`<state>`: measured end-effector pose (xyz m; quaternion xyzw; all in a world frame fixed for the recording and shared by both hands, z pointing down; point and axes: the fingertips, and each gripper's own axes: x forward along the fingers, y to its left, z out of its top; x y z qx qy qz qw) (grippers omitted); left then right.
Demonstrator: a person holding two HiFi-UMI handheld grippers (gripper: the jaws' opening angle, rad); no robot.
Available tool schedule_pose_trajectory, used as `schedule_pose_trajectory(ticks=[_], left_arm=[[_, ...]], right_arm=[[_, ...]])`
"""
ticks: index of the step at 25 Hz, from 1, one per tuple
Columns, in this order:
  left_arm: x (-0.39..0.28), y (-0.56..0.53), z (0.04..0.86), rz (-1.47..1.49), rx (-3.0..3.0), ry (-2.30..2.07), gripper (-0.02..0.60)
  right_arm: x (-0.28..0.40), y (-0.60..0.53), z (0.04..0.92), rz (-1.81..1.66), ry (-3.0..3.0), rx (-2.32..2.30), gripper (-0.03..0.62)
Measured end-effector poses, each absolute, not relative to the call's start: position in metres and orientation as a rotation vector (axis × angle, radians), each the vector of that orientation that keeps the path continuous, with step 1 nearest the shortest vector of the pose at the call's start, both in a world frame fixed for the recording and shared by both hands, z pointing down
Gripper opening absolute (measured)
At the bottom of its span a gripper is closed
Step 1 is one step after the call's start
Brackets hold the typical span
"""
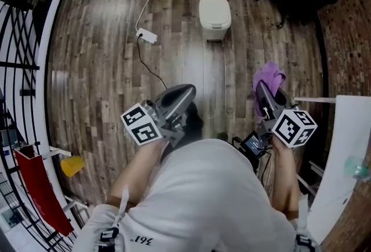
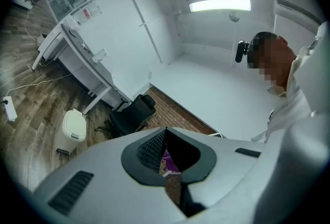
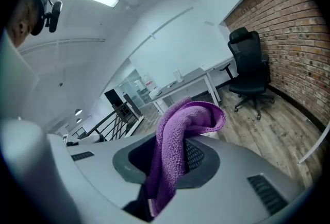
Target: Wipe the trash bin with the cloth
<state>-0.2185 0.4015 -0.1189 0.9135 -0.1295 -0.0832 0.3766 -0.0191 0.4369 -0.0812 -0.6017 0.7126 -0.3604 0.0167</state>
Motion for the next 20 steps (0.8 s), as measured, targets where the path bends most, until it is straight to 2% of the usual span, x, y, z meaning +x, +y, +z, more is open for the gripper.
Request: schedule_pose_trajectory(ticks=[10, 20], left_arm=[[-0.237, 0.298, -0.116, -0.2, 2.33, -0.291, 0.003], [-0.179, 0.225, -0.081, -0.126, 2.296, -0.353, 0.005]], right_arm=[[-0.038, 0.331, -0.085, -1.095, 2.259, -1.86, 0.075], [0.046, 0.243, -0.046, -1.123, 2.29, -1.937, 0.075]])
